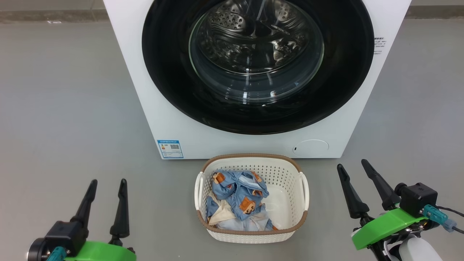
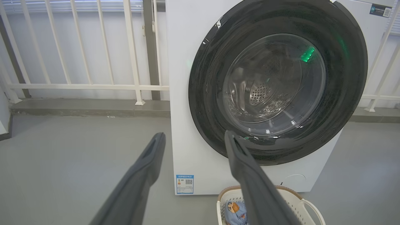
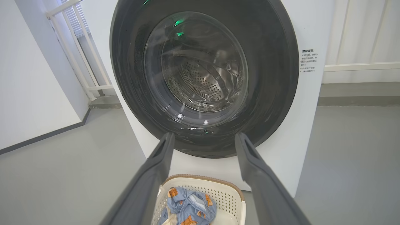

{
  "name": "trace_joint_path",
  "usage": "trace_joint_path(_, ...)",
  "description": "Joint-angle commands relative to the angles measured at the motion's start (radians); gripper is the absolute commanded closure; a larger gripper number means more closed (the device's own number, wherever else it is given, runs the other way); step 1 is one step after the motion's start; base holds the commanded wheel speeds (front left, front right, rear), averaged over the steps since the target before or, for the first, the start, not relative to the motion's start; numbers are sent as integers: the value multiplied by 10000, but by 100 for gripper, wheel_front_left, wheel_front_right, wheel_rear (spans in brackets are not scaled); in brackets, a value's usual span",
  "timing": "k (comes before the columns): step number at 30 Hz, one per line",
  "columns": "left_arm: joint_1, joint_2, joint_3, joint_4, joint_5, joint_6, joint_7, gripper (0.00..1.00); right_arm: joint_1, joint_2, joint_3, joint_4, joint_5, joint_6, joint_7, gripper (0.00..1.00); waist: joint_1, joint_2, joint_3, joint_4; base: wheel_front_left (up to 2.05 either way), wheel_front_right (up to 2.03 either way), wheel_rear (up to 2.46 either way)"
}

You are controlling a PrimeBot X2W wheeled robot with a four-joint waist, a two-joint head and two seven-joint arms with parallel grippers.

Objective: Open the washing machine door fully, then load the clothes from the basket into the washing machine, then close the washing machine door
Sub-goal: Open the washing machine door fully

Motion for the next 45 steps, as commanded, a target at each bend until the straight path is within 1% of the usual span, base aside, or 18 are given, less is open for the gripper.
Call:
trace_joint_path(1, -298, 102, 369, -183, 70, -33, -122, 0, -463, -102, 235, -200, -48, -11, -132, 0, 0, -1, -4, -7, 41, 41, -83)
trace_joint_path(7, -313, 86, 437, -195, 118, -33, -122, 0, -461, -97, 253, -184, -40, -11, -132, 0, 0, -1, -6, -32, 69, 69, -138)
trace_joint_path(14, -300, 71, 434, -180, 114, -33, -122, 0, -473, -106, 273, -169, -33, -11, -132, 0, 0, -1, 16, -62, 115, 115, -230)
trace_joint_path(20, -308, 62, 357, -291, -231, -33, -122, 0, -474, -92, 262, -162, -30, -11, -132, 0, 0, -1, 32, -63, 117, 117, -234)
trace_joint_path(25, -307, 60, 302, -267, -289, -33, -122, 0, -483, -116, 242, -152, -4, -11, -132, 0, 0, -1, 33, -46, 80, 80, -159)
trace_joint_path(31, -309, 59, 285, -201, -275, -33, -122, 0, -455, -108, 274, -136, -4, -11, -132, 0, 0, -1, 5, -17, 36, 36, -72)
trace_joint_path(45, -294, 65, 232, -117, -319, -33, -122, 0, -467, -179, 329, -55, 12, -11, -132, 0, 0, -1, -59, 20, 1, 1, -1)
